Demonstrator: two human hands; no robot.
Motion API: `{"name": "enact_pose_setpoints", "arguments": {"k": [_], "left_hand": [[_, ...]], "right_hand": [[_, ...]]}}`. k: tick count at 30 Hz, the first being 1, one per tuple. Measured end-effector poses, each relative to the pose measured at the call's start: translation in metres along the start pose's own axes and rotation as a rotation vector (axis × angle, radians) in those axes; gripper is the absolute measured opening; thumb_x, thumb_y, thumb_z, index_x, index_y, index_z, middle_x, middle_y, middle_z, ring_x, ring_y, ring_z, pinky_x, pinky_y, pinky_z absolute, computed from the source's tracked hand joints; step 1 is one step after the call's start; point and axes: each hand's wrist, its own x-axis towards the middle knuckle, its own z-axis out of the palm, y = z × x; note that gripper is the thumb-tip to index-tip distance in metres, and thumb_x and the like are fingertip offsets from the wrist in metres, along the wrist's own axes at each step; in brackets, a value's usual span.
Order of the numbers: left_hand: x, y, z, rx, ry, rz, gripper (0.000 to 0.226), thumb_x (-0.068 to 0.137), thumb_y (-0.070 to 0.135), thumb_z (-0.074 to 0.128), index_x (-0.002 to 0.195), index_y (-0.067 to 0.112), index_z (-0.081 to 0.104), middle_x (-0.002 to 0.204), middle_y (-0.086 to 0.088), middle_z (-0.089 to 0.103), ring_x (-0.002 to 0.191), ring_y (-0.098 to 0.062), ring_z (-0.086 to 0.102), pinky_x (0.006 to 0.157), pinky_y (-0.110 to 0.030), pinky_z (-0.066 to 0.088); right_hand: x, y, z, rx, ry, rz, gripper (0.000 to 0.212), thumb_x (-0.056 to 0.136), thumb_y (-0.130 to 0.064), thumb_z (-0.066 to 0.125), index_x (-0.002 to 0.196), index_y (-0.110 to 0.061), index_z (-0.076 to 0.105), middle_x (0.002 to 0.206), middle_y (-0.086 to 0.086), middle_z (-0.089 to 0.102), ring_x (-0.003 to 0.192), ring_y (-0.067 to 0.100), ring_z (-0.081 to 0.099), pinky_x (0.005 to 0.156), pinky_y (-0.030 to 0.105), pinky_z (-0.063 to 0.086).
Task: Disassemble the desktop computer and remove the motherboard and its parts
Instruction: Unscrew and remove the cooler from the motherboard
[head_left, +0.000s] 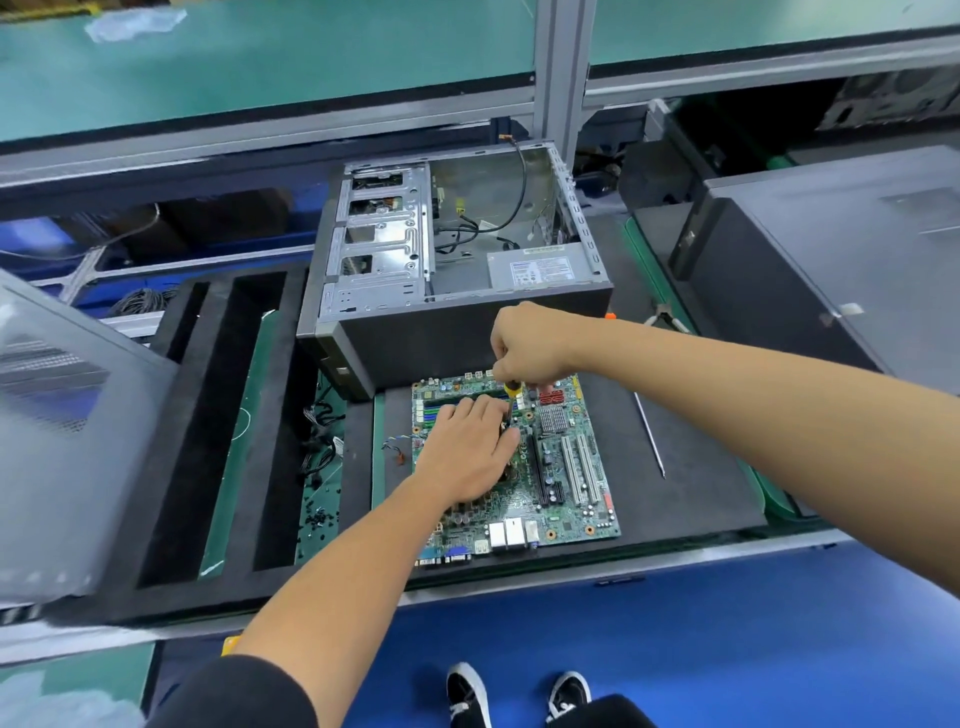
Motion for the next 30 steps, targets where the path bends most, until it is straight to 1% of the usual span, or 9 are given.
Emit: {"name": "enact_pose_setpoints", "arguments": {"k": [7, 10, 13, 15, 18, 20, 23, 27, 30], "left_hand": [[0.002, 0.002, -0.001, 0.022, 0.008, -0.026, 0.036, 0.100, 0.041, 0.027, 0.119, 0.017, 0.045, 0.115, 0.000, 0.051, 0.096, -0.019, 0.041, 0.085, -0.035, 0.029], [0.003, 0.003, 0.000, 0.013, 0.008, -0.039, 0.035, 0.100, 0.041, 0.027, 0.119, 0.018, 0.045, 0.113, 0.001, 0.051, 0.095, -0.018, 0.040, 0.085, -0.034, 0.029], [0.004, 0.002, 0.001, 0.014, -0.003, -0.049, 0.036, 0.099, 0.042, 0.026, 0.120, 0.019, 0.045, 0.114, 0.003, 0.050, 0.098, -0.018, 0.041, 0.086, -0.034, 0.030], [0.004, 0.003, 0.001, 0.031, -0.006, -0.048, 0.038, 0.098, 0.042, 0.025, 0.120, 0.019, 0.045, 0.114, 0.003, 0.050, 0.098, -0.019, 0.042, 0.087, -0.035, 0.031], [0.003, 0.002, 0.002, 0.060, 0.001, -0.036, 0.043, 0.097, 0.043, 0.019, 0.120, 0.020, 0.047, 0.111, 0.003, 0.049, 0.096, -0.018, 0.041, 0.085, -0.034, 0.032], [0.003, 0.001, 0.003, 0.059, 0.016, -0.034, 0.044, 0.096, 0.044, 0.018, 0.118, 0.021, 0.048, 0.110, 0.004, 0.049, 0.094, -0.017, 0.040, 0.083, -0.033, 0.030], [0.003, 0.001, 0.003, 0.049, 0.019, -0.033, 0.045, 0.096, 0.044, 0.018, 0.118, 0.021, 0.050, 0.109, 0.005, 0.051, 0.095, -0.016, 0.039, 0.084, -0.033, 0.029], [0.004, 0.000, 0.004, 0.050, 0.008, -0.031, 0.053, 0.093, 0.046, 0.011, 0.118, 0.019, 0.049, 0.110, 0.004, 0.049, 0.095, -0.016, 0.037, 0.085, -0.034, 0.029], [0.003, 0.000, 0.004, 0.050, 0.020, -0.028, 0.048, 0.094, 0.045, 0.015, 0.118, 0.019, 0.048, 0.105, 0.004, 0.045, 0.093, -0.016, 0.035, 0.083, -0.033, 0.027]], "right_hand": [[-0.004, -0.009, -0.006, -0.081, -0.032, -0.040, 0.025, 0.088, -0.013, 0.056, 0.082, 0.005, 0.071, 0.063, 0.013, 0.070, 0.052, 0.015, 0.061, 0.049, 0.020, 0.043], [-0.003, -0.011, -0.005, -0.115, -0.046, -0.010, 0.025, 0.087, -0.011, 0.056, 0.075, 0.006, 0.070, 0.061, 0.011, 0.070, 0.058, 0.018, 0.068, 0.050, 0.022, 0.047], [0.001, -0.013, -0.003, -0.088, -0.099, 0.064, 0.032, 0.090, -0.012, 0.050, 0.063, 0.000, 0.060, 0.052, 0.011, 0.067, 0.055, 0.024, 0.070, 0.051, 0.022, 0.051], [0.004, -0.015, -0.004, -0.108, -0.123, 0.100, 0.032, 0.092, -0.016, 0.047, 0.068, 0.000, 0.059, 0.054, 0.014, 0.067, 0.051, 0.028, 0.069, 0.049, 0.023, 0.051], [0.010, -0.021, -0.006, -0.101, -0.182, 0.129, 0.033, 0.096, -0.019, 0.045, 0.075, 0.003, 0.060, 0.059, 0.017, 0.069, 0.040, 0.026, 0.063, 0.039, 0.023, 0.048], [0.013, -0.023, -0.007, -0.127, -0.222, 0.101, 0.034, 0.096, -0.018, 0.044, 0.073, 0.003, 0.059, 0.053, 0.013, 0.066, 0.037, 0.023, 0.061, 0.038, 0.022, 0.047], [0.016, -0.026, -0.010, -0.227, -0.287, 0.027, 0.033, 0.092, -0.014, 0.052, 0.061, -0.004, 0.057, 0.040, 0.002, 0.058, 0.038, 0.017, 0.056, 0.047, 0.023, 0.048], [0.014, -0.027, -0.015, -0.398, -0.316, -0.072, 0.033, 0.089, -0.019, 0.061, 0.058, -0.007, 0.062, 0.055, 0.001, 0.067, 0.059, 0.017, 0.068, 0.060, 0.025, 0.053], [0.011, -0.027, -0.016, -0.577, -0.291, -0.196, 0.029, 0.090, -0.025, 0.065, 0.067, -0.007, 0.068, 0.061, 0.002, 0.068, 0.055, 0.012, 0.061, 0.049, 0.021, 0.040]]}}
